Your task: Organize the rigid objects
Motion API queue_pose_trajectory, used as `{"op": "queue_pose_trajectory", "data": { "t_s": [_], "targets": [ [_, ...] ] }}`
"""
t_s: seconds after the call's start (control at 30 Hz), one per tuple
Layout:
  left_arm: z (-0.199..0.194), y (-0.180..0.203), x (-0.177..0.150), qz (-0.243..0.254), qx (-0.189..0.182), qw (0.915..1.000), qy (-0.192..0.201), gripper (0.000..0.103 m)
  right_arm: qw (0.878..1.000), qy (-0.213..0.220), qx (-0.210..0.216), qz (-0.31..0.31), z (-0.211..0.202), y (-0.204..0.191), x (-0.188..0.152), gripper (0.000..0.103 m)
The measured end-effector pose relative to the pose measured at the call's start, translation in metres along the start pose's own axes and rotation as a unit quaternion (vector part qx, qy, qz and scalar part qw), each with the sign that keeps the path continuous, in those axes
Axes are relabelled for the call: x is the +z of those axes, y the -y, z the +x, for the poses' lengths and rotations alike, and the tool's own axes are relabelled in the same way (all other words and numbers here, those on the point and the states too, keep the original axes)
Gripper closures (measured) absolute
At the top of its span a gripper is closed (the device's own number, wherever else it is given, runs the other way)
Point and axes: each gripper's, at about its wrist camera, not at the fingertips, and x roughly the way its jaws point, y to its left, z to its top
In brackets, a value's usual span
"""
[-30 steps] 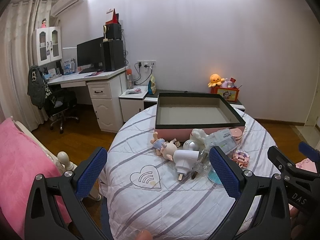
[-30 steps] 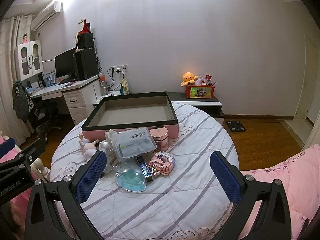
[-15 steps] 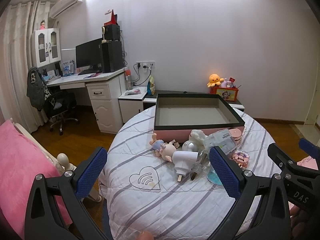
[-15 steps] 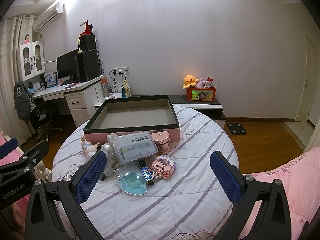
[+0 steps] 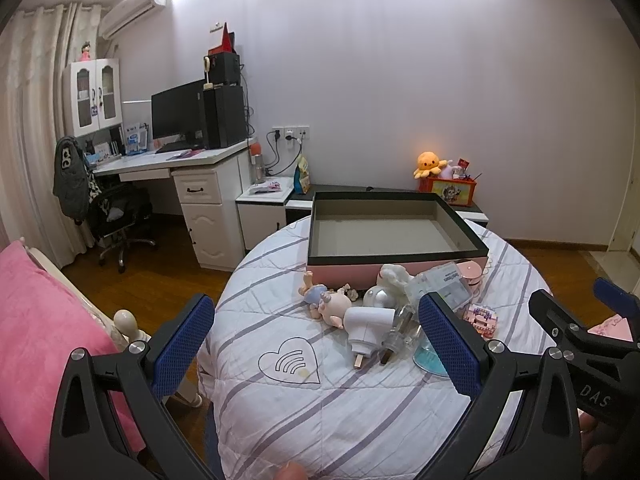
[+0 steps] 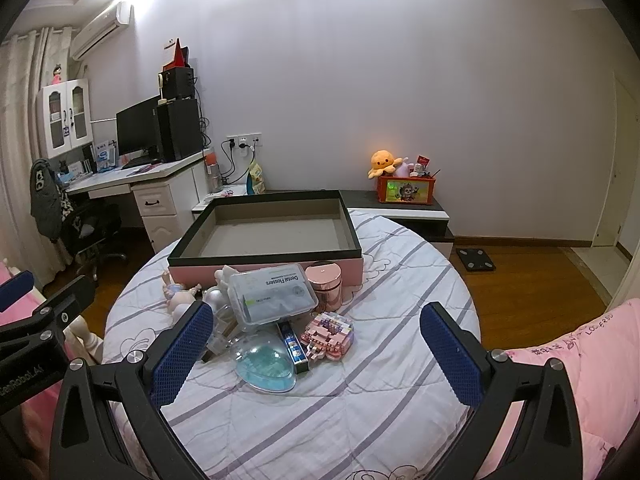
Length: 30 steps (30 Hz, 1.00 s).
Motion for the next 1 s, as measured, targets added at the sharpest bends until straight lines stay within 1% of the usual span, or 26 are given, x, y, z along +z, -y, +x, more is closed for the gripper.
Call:
{"op": "queue_pose_trajectory", "data": {
  "t_s": [0.9,1.0],
  "targets": [
    [0.0015,-0.0003,-0.0033,-0.006,-0.003,1.0,-0.002,0.0,1.0,-0.003,0.002,-0.005,0.0053,-0.0019,0.0023,0.0],
    [0.0058,0.0015,-0.0058,-0.006,-0.003,0.9999,-0.007,0.0,1.0,-0.006,0.002,-0.008,0.0089,-0.002,0.0024,0.0]
  ]
}}
